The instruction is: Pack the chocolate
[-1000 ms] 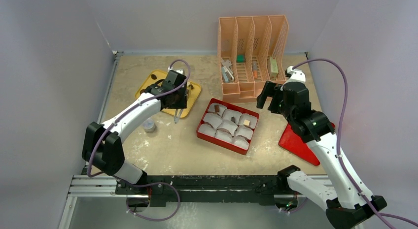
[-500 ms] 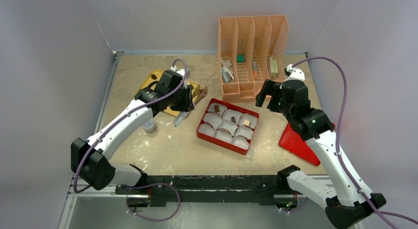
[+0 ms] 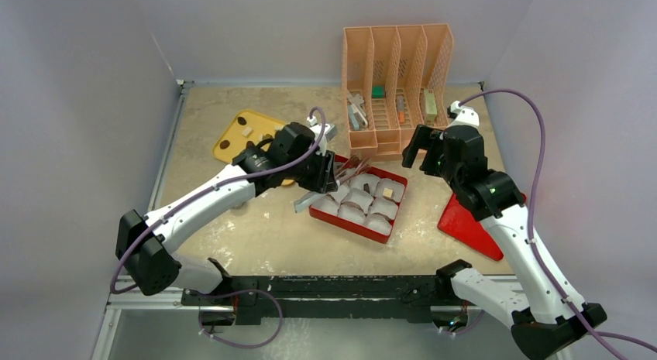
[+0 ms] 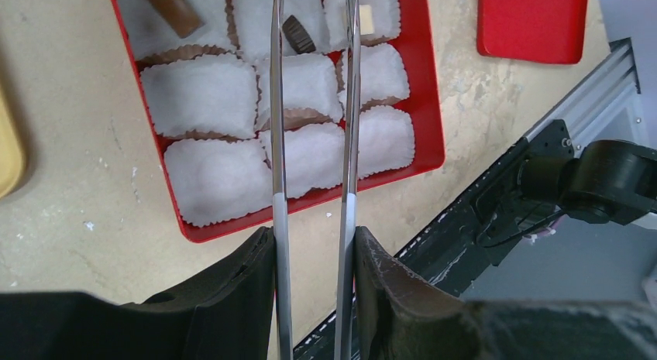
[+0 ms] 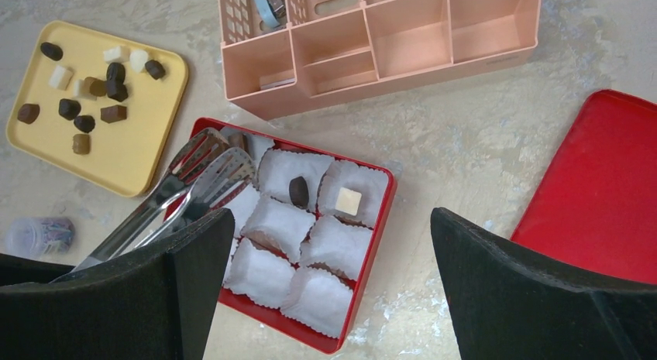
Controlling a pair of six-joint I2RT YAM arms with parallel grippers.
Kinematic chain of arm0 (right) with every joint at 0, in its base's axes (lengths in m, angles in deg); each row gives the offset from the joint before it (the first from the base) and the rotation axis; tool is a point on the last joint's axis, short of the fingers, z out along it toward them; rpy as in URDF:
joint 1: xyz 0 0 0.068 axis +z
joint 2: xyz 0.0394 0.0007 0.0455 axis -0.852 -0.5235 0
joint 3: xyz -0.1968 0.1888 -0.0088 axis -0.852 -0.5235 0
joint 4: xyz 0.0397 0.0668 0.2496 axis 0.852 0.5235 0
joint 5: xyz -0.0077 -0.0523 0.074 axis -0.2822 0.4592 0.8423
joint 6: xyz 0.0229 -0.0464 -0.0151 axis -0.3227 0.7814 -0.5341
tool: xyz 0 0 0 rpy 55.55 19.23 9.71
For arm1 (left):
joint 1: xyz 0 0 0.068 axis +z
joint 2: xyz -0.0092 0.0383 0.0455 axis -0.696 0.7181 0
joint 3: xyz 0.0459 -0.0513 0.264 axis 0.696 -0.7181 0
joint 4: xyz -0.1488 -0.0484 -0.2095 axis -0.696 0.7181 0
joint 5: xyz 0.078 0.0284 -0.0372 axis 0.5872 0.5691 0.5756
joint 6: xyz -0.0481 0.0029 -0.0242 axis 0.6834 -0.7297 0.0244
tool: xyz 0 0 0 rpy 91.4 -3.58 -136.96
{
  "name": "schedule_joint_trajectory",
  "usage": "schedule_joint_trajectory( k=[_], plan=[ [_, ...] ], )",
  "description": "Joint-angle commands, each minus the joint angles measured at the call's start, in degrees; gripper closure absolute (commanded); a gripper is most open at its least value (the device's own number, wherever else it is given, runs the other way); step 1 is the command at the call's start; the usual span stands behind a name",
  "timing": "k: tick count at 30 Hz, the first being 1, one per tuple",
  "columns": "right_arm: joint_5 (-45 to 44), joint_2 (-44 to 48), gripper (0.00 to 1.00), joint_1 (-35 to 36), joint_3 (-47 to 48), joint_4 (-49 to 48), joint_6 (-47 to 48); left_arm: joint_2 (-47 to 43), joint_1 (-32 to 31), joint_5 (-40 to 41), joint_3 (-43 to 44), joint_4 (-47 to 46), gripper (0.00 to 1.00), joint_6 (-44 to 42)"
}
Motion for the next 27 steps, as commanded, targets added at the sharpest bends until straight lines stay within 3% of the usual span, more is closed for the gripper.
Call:
schedule_joint_trajectory(
  k=[1, 15, 27],
  plan=[
    [-1.1, -0.3, 0.01, -0.2, 2.5, -2.0, 0.3, 0.1, -1.3, -2.7, 0.3, -5.5, 0.79, 0.3],
    [-0.5, -0.5, 0.01, -0.2, 2.3, -2.3, -0.2, 5.9, -8.4, -3.4, -0.5, -7.8, 0.78, 1.2],
    [-0.4, -0.2, 0.01, -0.2, 1.5, -2.7, -0.4, 8.5, -10.3, -2.5, -0.1, -6.6, 0.76, 0.8]
  ],
)
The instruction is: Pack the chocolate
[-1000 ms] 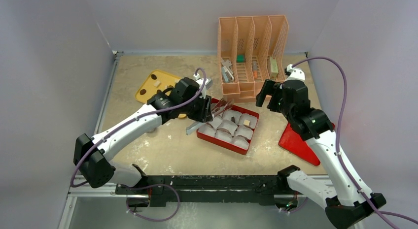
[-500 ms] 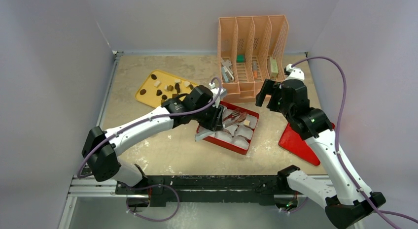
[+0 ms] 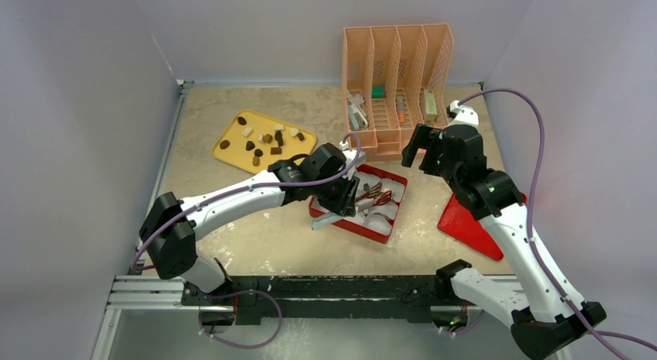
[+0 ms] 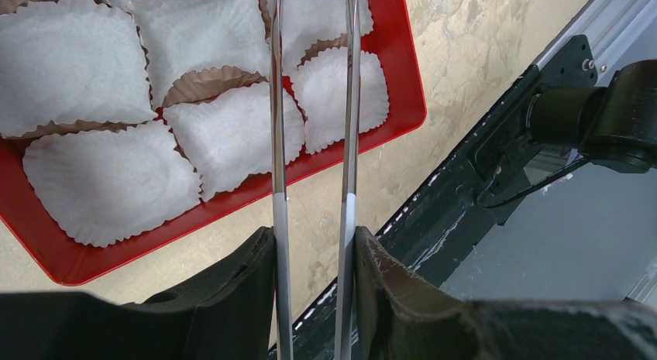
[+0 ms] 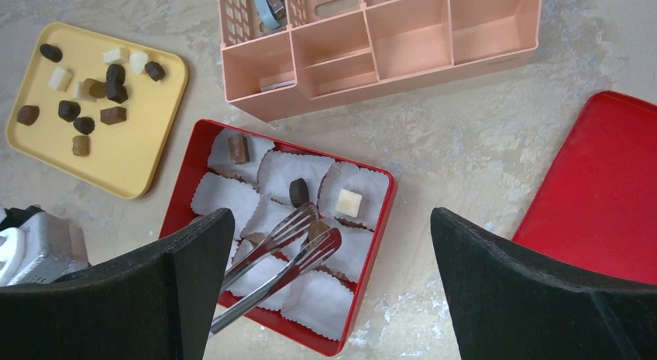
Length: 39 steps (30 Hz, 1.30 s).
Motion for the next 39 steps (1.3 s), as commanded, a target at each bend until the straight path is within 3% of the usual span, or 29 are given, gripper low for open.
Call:
schedule_joint_trajectory(
  k=[1, 39],
  plan=[
    [0.0, 0.2, 0.01, -0.2, 1.4, -2.3, -0.4, 0.2, -0.7, -0.2, 0.9, -2.6, 0.75, 0.2],
    [1.1, 0.1, 0.01, -0.2, 1.0, -2.9, -1.0, 1.0, -2.1, 1.8, 1.0, -1.4, 0.63, -0.9]
  ],
)
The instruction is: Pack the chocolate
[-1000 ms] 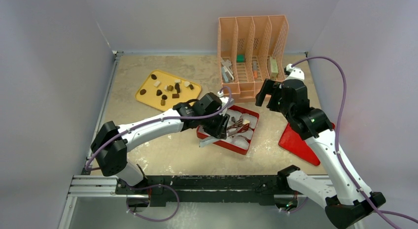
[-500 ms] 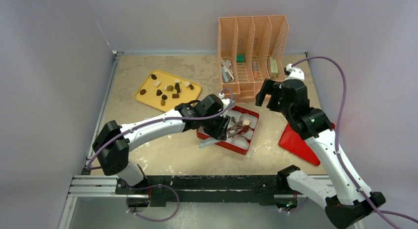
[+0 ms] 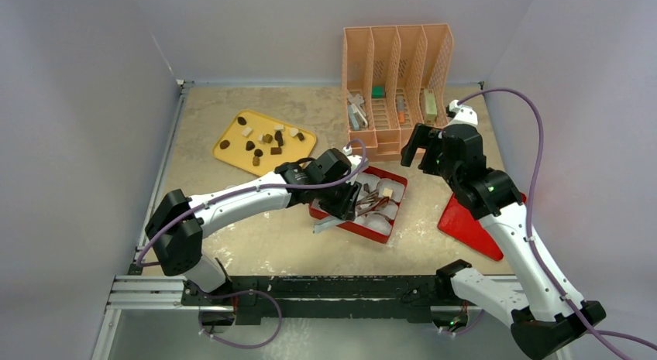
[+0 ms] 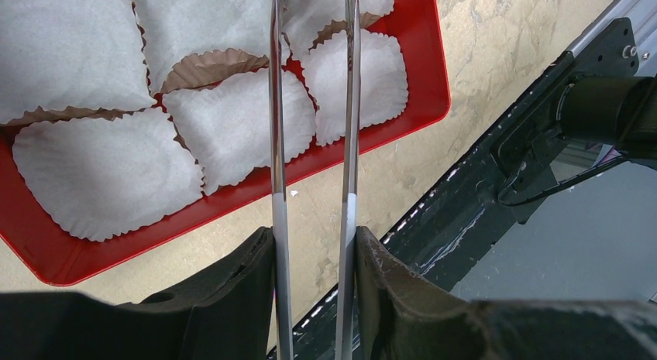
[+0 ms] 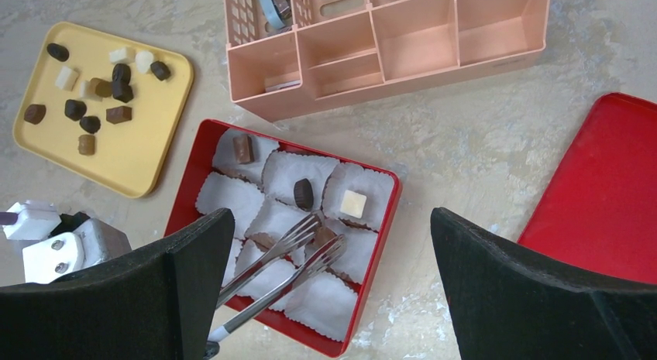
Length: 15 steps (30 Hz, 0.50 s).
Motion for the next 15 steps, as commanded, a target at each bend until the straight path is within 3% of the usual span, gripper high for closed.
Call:
schedule_joint_trajectory(
  k=[1, 15],
  plan=[
    [0.5, 0.3, 0.01, -0.2, 1.0, -2.5, -0.7, -1.4, -0.5, -0.3, 1.0, -2.6, 0.63, -0.8],
    [1.2, -0.4, 0.01, -0.1, 1.0, -3.4, -0.6, -1.8, -0.7, -0.3, 1.0, -2.4, 0.62, -1.0]
  ],
)
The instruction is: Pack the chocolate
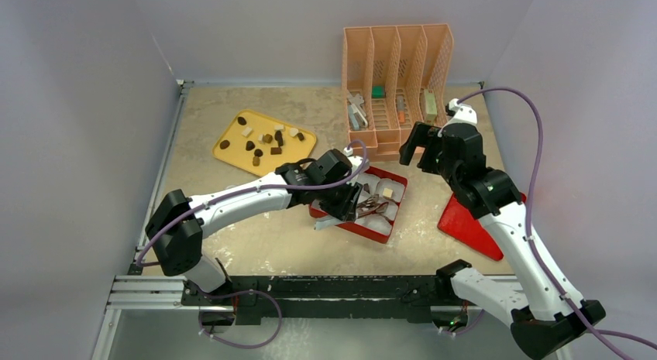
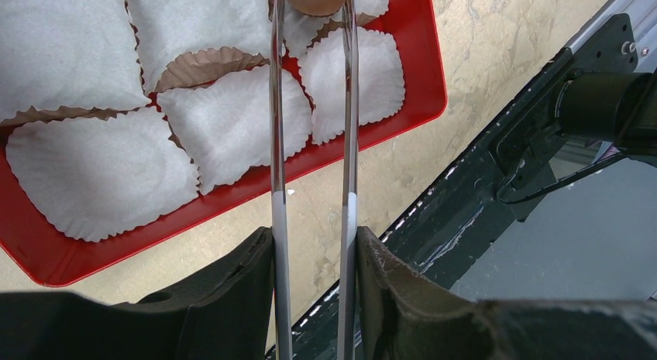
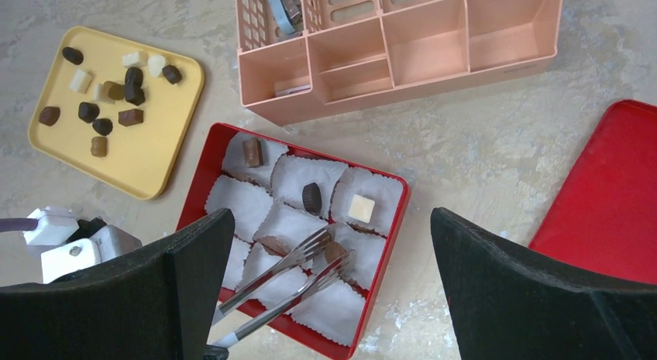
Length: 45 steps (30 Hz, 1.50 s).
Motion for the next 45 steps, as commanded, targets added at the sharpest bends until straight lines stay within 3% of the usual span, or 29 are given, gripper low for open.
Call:
schedule_joint_trajectory(
  k=[1, 18, 35, 39, 45],
  plan=[
    [0.4, -0.4, 0.01, -0.2, 1.1, -2.3, -0.3, -1.9, -0.3, -0.1, 1.0, -2.4, 0.61, -1.1],
    [0.1, -0.4, 0.01, -0.2, 0.8, -2.5, -0.1, -2.1, -0.3, 2.2, 1.9, -3.1, 0.60, -1.5],
    [0.7, -0.4, 0.01, -0.2, 0.1, -3.3, 0.2, -10.9, 0.1, 18.7, 5.4, 0.1, 0.64, 2.6],
    [0.7, 0.1, 0.01, -0.1, 0.1, -3.3, 0.5, -11.9, 2.8, 23.3, 6.1, 2.7, 0.63, 4.2],
    [0.5, 0.5, 0.01, -0.1, -0.2, -3.5, 1.0, -13.4, 12.0, 24.5, 5.2, 5.8, 0.64, 4.2]
  ],
)
